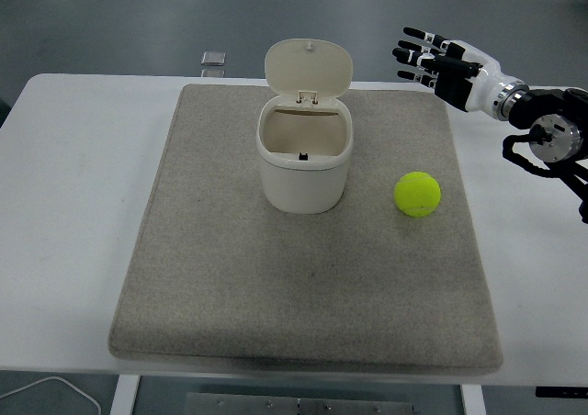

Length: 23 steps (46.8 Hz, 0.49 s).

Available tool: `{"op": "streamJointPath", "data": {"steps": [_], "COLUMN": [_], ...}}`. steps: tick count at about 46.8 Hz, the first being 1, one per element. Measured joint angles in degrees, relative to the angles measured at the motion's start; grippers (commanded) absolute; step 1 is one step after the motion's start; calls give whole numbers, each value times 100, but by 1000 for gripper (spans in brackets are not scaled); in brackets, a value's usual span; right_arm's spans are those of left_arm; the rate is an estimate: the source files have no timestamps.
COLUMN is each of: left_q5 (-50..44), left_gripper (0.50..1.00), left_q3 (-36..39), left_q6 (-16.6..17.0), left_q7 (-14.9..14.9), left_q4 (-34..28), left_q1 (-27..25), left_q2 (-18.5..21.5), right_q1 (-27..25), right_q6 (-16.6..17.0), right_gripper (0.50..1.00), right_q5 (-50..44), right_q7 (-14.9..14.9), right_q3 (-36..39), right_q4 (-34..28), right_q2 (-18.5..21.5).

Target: Pick up the tennis ball and place it in the box.

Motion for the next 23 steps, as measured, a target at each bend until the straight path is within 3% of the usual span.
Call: {"op": "streamJointPath", "data": {"steps": [23], "left_q5": [0], "left_gripper": [990], "left_q3": [-1], "left_q6": [-6], "left_q7": [0], "left_q4": [20], "left_q1": [-11], "left_q2": [0], "right_q1": [6], "right_q6": [34], "right_gripper": [928], "right_q5": [11], "right_q7": [48], "right_q3": [12], "right_q4": [0], "right_q2": [-10]}}
